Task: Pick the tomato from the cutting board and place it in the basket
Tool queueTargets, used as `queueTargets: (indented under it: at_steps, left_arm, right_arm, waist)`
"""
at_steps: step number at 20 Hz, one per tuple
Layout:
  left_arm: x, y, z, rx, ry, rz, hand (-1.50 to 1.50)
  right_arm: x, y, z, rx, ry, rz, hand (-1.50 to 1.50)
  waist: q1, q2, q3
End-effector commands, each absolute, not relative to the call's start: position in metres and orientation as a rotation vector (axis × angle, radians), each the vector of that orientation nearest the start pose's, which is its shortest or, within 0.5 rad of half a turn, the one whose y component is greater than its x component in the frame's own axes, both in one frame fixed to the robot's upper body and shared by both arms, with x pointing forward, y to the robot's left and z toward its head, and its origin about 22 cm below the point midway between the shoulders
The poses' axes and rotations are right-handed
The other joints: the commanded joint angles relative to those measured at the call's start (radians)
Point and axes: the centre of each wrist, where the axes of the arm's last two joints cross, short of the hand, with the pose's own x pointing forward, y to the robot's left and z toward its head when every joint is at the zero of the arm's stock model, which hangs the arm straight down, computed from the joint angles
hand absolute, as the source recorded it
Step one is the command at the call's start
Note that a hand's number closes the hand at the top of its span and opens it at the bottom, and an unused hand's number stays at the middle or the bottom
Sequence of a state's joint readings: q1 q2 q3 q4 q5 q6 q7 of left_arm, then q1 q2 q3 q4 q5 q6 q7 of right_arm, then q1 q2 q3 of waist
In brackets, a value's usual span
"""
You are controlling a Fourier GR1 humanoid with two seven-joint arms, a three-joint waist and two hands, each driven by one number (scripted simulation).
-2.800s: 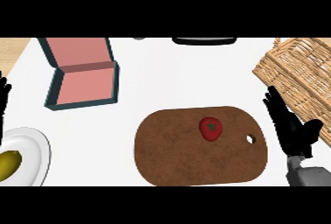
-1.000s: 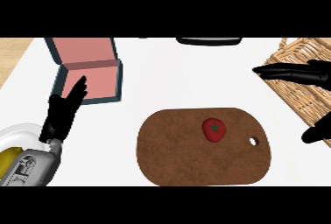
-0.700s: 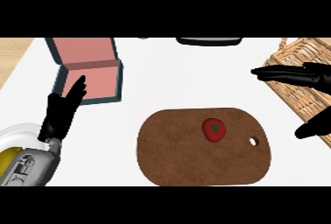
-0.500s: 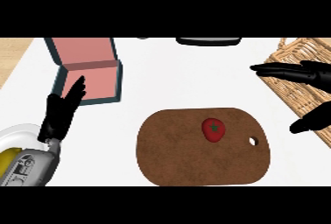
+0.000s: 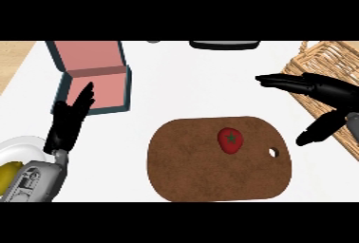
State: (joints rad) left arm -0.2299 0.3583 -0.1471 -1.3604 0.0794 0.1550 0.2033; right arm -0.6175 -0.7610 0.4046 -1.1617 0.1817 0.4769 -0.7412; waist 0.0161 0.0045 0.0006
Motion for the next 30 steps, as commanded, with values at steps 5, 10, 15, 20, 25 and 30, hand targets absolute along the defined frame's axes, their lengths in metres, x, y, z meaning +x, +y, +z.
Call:
queueTargets:
  at_steps: [5,10,15,20,25,30]
  left_arm:
    - [0.302,0.287,0.044,0.267,-1.371,-0.240,0.00]
    - [0.304,0.280,0.040,0.268,-1.358,-0.232,0.00]
    - [0.301,0.277,0.023,0.256,-1.356,-0.196,0.00]
    - [0.298,0.283,0.027,0.256,-1.359,-0.209,0.00]
    - [0.295,0.275,0.029,0.269,-1.367,-0.214,0.00]
    - [0.291,0.279,0.030,0.270,-1.358,-0.225,0.00]
  right_arm:
    - [0.369,-0.290,0.096,0.396,-1.756,1.552,-1.50]
    - [0.355,-0.275,0.057,0.376,-1.753,1.577,-1.50]
    - [0.371,-0.249,0.066,0.379,-1.773,1.551,-1.50]
    - [0.369,-0.242,0.055,0.386,-1.764,1.566,-1.50]
    - [0.378,-0.228,0.046,0.403,-1.755,1.570,-1.50]
    - [0.355,-0.225,0.027,0.415,-1.706,1.605,-1.50]
  waist:
    - [-0.003,-0.002,0.000]
    - [-0.012,-0.004,0.000]
    - [-0.011,-0.003,-0.001]
    - [-0.010,-0.004,0.000]
    - [-0.006,-0.003,0.000]
    - [-0.010,-0.004,0.000]
